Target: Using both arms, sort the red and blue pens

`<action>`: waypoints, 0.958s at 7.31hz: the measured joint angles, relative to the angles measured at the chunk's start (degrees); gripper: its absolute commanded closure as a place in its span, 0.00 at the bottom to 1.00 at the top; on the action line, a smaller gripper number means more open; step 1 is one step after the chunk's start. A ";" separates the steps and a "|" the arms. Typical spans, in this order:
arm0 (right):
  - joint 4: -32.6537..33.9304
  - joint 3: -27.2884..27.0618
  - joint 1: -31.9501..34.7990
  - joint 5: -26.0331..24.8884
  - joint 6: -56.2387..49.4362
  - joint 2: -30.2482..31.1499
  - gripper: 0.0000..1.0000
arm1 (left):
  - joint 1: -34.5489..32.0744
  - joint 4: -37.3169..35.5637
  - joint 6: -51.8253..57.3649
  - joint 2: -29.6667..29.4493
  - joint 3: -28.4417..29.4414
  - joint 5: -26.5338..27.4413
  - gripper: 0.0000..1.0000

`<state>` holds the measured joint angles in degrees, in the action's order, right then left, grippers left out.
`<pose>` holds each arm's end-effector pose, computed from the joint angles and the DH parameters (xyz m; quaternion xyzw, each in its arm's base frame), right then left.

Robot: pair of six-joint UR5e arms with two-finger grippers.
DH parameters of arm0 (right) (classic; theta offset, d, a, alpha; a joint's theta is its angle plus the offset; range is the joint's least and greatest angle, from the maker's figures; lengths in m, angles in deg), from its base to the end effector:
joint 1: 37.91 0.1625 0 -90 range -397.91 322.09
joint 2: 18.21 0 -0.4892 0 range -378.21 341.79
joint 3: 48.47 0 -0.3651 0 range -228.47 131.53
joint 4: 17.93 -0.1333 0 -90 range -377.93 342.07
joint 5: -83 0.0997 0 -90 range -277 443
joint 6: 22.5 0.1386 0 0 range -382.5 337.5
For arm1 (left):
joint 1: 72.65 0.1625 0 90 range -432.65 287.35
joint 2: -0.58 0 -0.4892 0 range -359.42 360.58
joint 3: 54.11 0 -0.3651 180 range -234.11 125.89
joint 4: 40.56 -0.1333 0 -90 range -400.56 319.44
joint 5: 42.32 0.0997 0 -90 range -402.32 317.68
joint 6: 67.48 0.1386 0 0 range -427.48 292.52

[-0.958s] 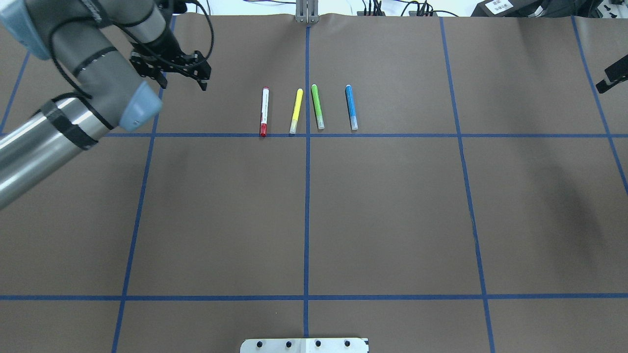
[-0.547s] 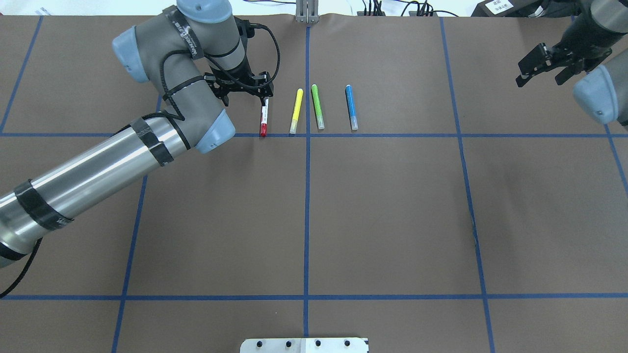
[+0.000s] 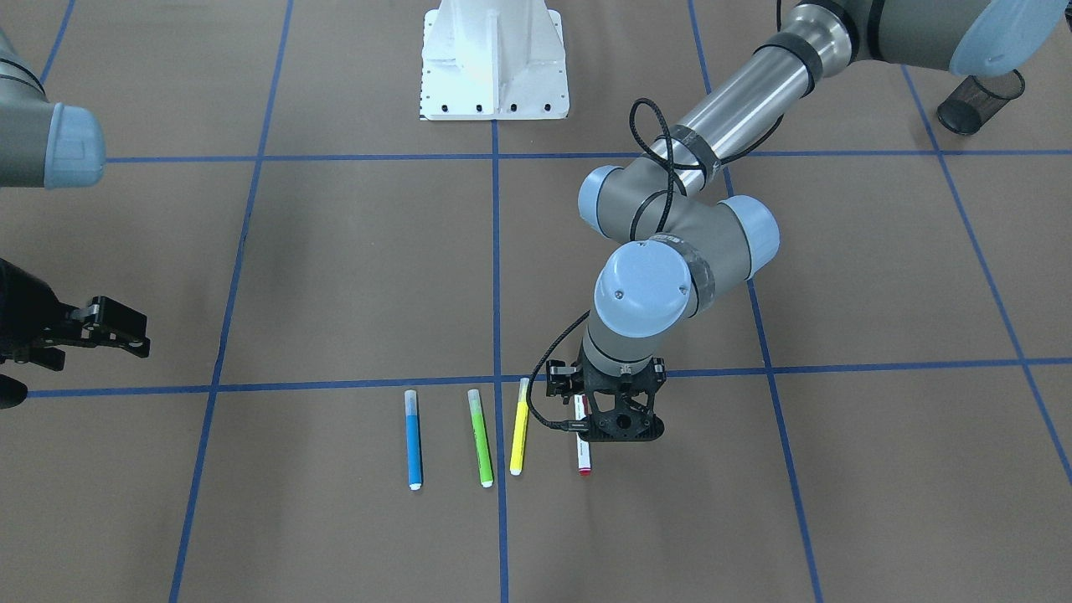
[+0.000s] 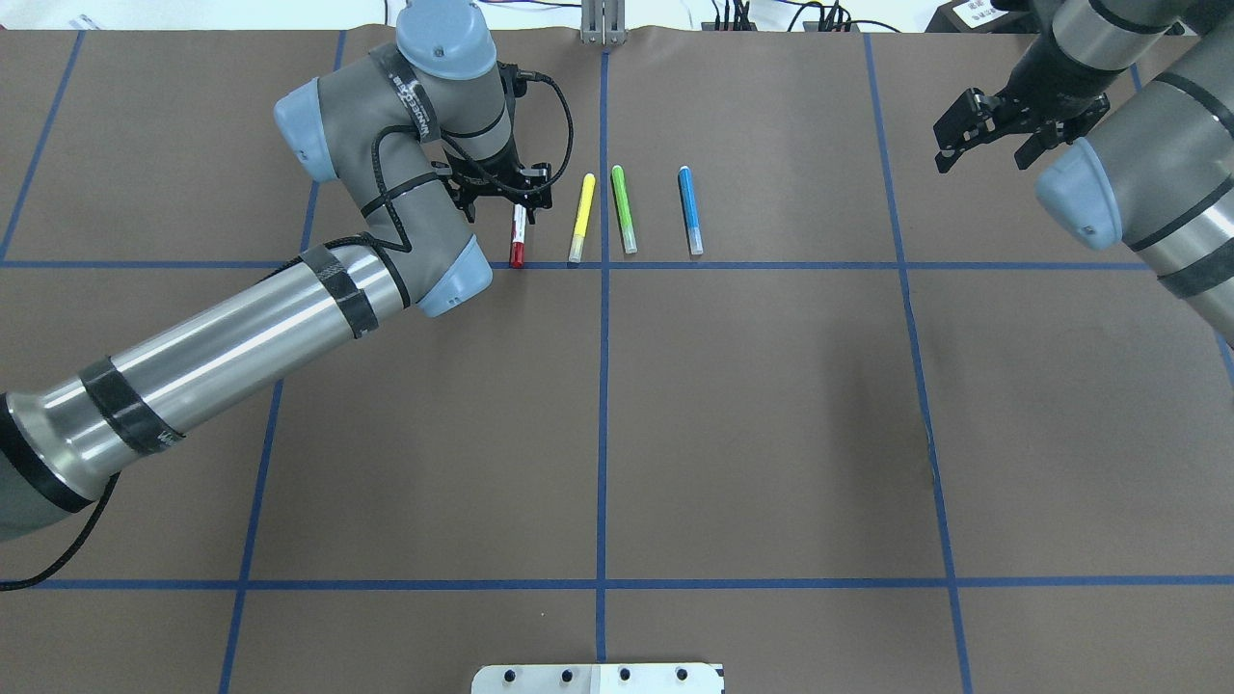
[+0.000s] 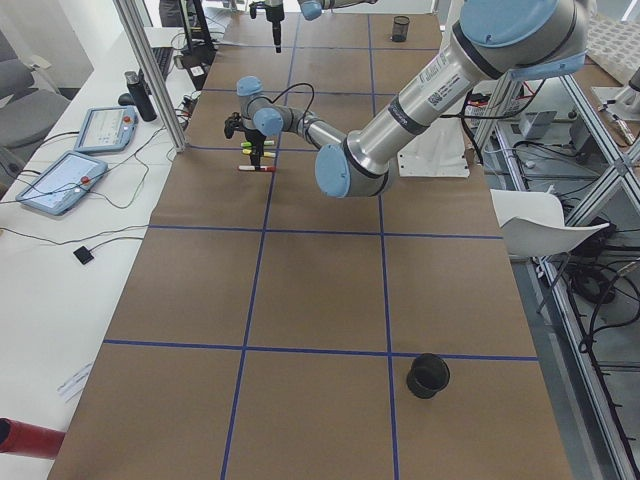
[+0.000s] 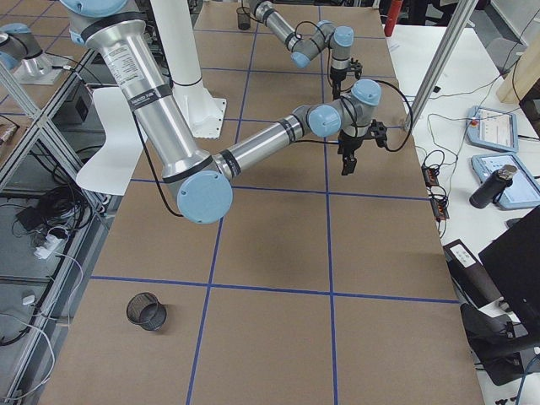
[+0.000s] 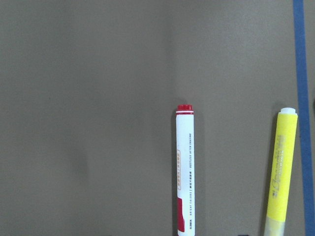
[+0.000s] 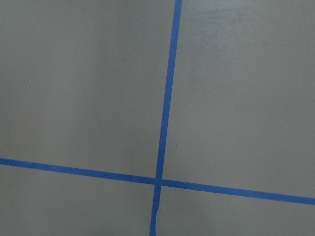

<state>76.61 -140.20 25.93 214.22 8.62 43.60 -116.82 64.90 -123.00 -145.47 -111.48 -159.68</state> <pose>-0.2631 -0.6309 0.4630 0.0159 -0.3999 -0.0377 0.9156 0.5940 -0.6740 0.3238 0.0324 0.3915 0.0010 0.9196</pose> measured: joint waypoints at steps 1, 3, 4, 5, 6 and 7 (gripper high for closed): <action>-0.01 0.03 -0.67 -0.55 1.05 -0.64 0.00 | 0.24 0.62 -0.01 -0.02 0.77 0.07 0.29; -0.05 0.06 -1.40 -0.87 1.68 -1.02 0.00 | 0.97 1.07 -0.05 -0.09 1.60 0.10 0.36; -0.05 0.07 -1.62 -0.93 1.72 -1.03 0.00 | 1.30 1.14 -0.50 -0.22 1.86 0.13 0.39; -0.06 0.12 -1.80 -0.95 1.74 -1.02 0.00 | 1.63 1.26 -1.33 -0.47 2.04 0.17 0.44; -0.06 0.18 -1.90 -0.97 1.75 -1.00 0.00 | 1.91 1.39 -1.95 -0.76 2.19 0.18 0.49; -0.06 0.24 -1.92 -0.97 1.75 -0.97 0.00 | 2.08 1.46 -2.48 -1.02 2.31 0.18 0.50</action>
<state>76.55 -139.97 24.00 213.25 10.37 42.63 -114.74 66.36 -125.48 -146.48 -109.17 -159.50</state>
